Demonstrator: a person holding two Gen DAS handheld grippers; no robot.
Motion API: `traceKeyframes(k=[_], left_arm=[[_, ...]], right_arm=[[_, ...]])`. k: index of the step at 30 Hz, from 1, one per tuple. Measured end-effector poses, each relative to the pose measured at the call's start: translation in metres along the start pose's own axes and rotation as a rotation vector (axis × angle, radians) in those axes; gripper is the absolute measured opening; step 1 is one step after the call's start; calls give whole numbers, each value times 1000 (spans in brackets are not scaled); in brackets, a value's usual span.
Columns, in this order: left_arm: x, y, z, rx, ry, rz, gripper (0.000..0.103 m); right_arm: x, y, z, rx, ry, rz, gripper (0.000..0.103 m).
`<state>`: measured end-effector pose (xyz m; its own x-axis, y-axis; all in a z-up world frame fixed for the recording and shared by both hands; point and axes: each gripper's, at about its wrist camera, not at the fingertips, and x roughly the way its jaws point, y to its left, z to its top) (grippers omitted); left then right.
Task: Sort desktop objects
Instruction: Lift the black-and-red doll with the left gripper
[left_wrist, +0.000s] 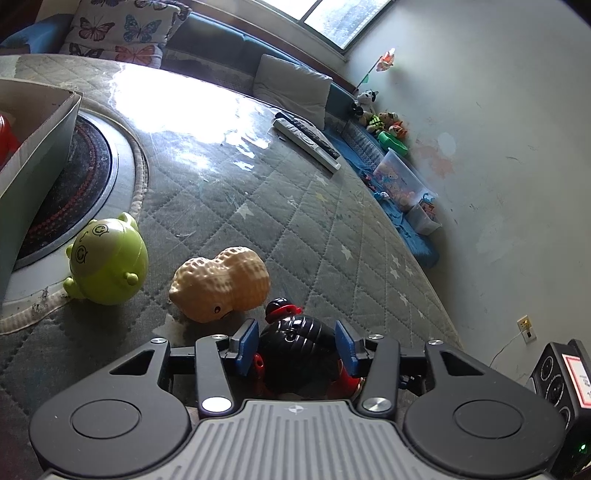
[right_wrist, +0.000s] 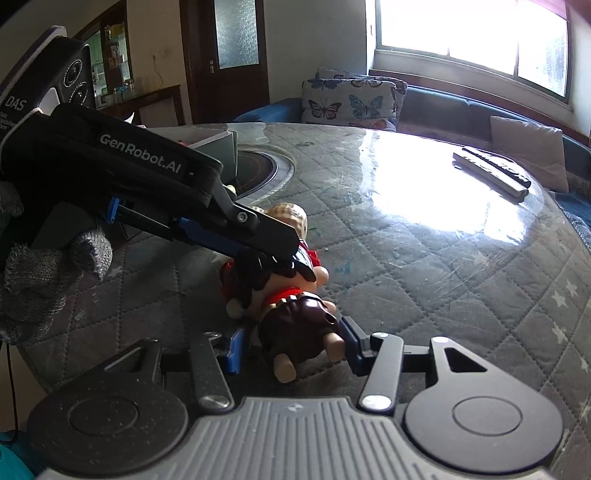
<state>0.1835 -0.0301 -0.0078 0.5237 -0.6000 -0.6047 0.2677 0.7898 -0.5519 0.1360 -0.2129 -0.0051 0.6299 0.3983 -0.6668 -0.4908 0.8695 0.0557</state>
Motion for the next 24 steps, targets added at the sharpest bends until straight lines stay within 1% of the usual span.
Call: traceKeyframes(k=[2,6,9,13,17,18,19,21,24], left_arm=[[-3,0,-2,-1,0,-1,48],[-14,-1,-5,6,-17,11,40],[-23,-1,-8,9,-31,20,35],[-30,4,-11,5,-52,23,35],[-33,10,-13,-14,-32,-3,36],[-32,11,-14,-14,-26,-4,39],[-31,11,-16,-15,-24,-11,40],[-29,12,-17,-20,-18,-21,39],[-29,8,-18,1,-17,-19,40]], right_arm=[[-3,3,-1,6,-3,4,52],[-11,9,1,5,-19,9,51],[-17,16,6,-19,-38,16,51],[-17,27,13,-51,-39,18,51],[-17,33,9,-60,-20,14,50],[-17,33,8,-58,-13,15,50],[-17,34,6,-55,-9,14,50],[-15,33,3,-55,5,9,51],[-14,33,1,-53,20,17,51]])
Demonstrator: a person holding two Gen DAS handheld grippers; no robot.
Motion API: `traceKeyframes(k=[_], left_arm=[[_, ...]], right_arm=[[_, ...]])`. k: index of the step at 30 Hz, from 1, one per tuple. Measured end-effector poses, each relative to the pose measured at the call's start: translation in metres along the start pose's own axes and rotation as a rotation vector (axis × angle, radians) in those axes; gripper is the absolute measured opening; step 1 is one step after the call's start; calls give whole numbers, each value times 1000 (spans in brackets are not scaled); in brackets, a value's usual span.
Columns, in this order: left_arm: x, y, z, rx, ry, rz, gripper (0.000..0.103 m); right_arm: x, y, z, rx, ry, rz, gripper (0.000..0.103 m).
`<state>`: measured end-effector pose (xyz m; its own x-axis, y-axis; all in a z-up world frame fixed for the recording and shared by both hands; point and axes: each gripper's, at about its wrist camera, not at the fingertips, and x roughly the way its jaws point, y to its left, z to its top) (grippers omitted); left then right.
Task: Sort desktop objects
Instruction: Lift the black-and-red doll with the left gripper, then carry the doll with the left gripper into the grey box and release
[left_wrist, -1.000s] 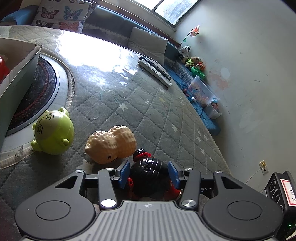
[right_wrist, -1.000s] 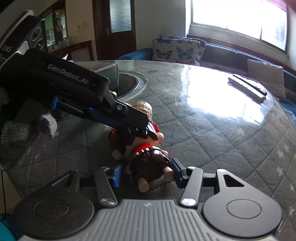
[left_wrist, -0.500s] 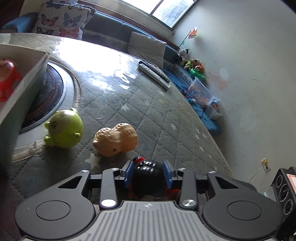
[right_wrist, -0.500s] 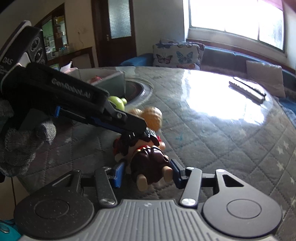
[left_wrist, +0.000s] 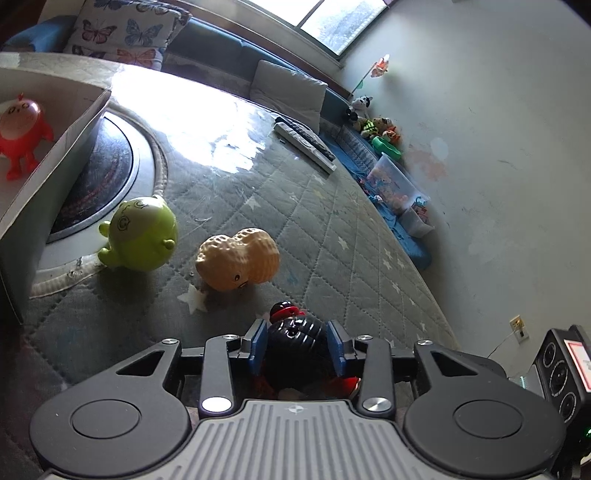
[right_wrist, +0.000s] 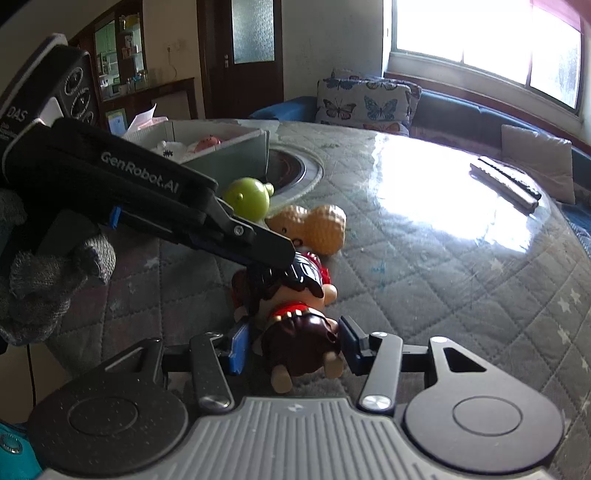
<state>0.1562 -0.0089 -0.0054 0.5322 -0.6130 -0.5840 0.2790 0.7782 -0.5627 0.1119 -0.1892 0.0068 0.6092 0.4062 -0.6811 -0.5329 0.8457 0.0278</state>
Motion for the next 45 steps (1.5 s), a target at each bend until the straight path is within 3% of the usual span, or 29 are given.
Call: traceKeyframes(k=[10,14,24,30,38,45], left_arm=[[5,4,8,-22,21,13,42],[3,7,5,-27,14,6,42],[9,1,5,28,35,8,50],[5,10,5,-31,43,-16,49],[-47,4,19,3,-108,2,48],[-112,31,54,-6,-293,70,47]], right_arm=[[7,3,8,-24,6,42,58],[10,-5,12,40,15,79,59],[18,3,12,31,34,92,54],[16,11,12,0,22,81,54],[2,34,42,-94,-73,90,54],[18,73,111,-235,-181,148,54]])
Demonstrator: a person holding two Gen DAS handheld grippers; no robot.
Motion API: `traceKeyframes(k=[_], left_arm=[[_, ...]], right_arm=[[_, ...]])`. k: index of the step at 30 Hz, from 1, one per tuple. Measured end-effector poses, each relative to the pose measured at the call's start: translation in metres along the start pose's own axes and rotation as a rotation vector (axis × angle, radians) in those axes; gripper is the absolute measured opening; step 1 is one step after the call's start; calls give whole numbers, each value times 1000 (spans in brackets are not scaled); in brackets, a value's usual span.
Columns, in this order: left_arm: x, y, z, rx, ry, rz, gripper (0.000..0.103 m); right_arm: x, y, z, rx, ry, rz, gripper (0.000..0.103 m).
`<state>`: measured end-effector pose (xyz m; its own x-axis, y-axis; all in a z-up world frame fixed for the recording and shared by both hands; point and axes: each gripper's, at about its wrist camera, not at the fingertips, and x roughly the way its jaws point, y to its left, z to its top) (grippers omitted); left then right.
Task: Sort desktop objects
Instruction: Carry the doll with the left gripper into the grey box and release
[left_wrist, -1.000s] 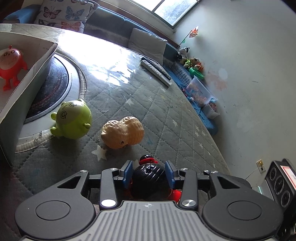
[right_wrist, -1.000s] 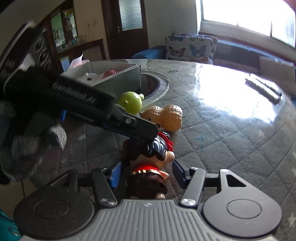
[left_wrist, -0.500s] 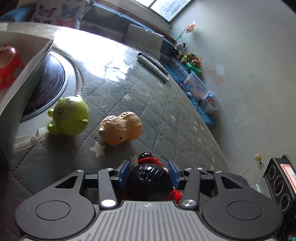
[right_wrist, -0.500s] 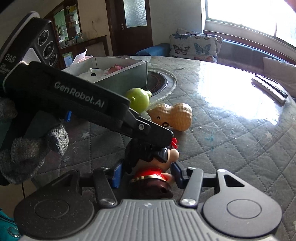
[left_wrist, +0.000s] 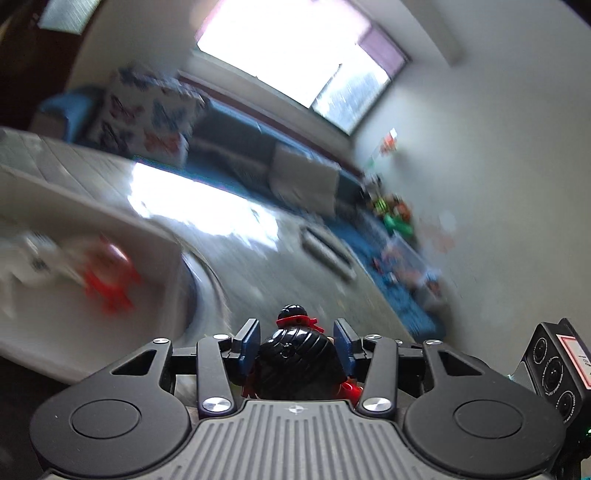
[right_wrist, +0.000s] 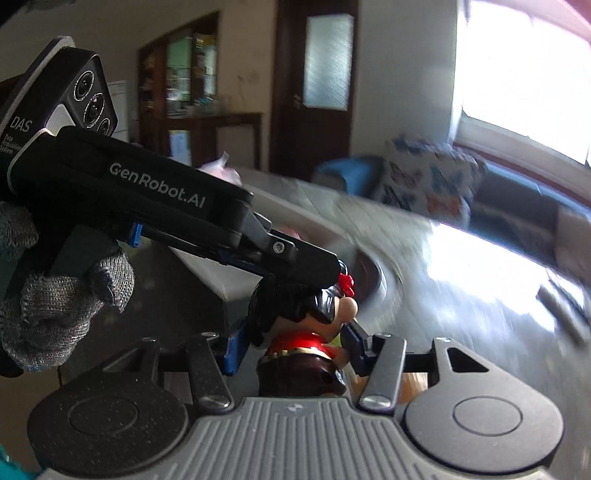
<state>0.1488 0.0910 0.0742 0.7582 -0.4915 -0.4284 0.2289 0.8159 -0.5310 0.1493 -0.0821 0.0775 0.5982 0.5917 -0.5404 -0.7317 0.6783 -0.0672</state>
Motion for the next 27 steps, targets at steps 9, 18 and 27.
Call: traceKeyframes(k=[9,18,27], left_arm=[[-19,82,50,-88,-86,108,46],[7,145,47,-175,-9,144,46],[23,152,42,-180,40,161,45]], right_arm=[[88,23,66,-70,-2,113,54],[150,21,66,-53,129,177,54],[170,20,56,-53,205,177,54]])
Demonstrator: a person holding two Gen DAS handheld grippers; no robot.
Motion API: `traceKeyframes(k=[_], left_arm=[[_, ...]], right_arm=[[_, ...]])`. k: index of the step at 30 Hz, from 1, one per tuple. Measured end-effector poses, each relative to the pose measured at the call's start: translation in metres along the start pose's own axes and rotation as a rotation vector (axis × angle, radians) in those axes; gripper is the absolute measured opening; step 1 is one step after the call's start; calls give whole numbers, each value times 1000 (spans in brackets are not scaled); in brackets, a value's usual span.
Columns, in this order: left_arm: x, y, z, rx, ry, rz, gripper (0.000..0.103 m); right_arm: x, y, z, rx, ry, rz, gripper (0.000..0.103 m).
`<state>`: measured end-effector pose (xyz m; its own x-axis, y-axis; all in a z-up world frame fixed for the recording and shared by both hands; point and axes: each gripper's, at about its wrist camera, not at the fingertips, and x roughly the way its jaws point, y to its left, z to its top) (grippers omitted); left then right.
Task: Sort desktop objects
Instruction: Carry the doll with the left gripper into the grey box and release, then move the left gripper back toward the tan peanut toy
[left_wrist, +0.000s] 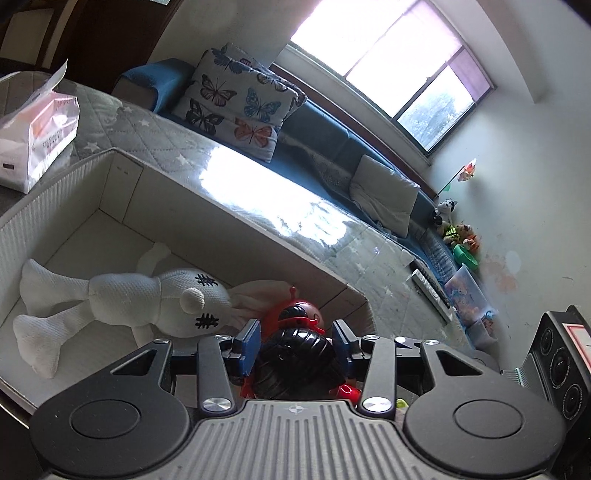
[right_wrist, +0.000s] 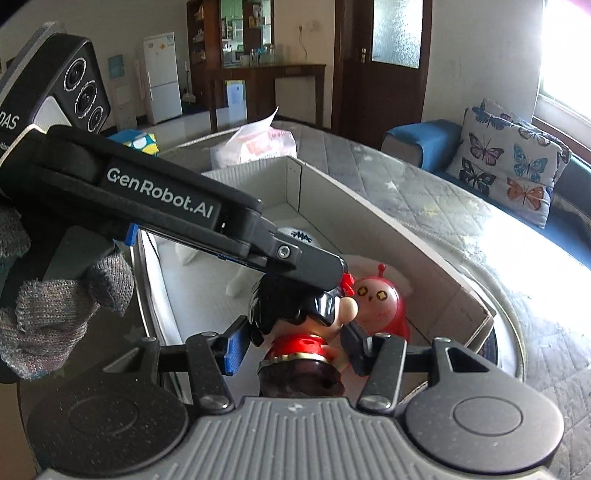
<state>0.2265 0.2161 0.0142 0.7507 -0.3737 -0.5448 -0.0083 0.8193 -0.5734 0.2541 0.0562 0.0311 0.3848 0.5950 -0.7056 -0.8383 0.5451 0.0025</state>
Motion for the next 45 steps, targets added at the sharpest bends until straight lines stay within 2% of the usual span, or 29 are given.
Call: traceKeyframes(k=[7,23,34,36,45], left_arm=[[5,1,-3,4,18,19,45],[-1,-3,-5,5,11,38,45],[-22,-26,-10,34,-25,36,45],[-26,-33,-13,42,-33,33,45],[-39,-70,-34,96,-42,6,45]], right_arm=[[9,0,-1,-2,43,-9,54],[8,-3,-1,15,20,-38,55],[-32,4,-7,35,-79,-43,56],[-43,5,-10,38,-95,-47,62],[-86,12,-40,68,-145,-96,71]])
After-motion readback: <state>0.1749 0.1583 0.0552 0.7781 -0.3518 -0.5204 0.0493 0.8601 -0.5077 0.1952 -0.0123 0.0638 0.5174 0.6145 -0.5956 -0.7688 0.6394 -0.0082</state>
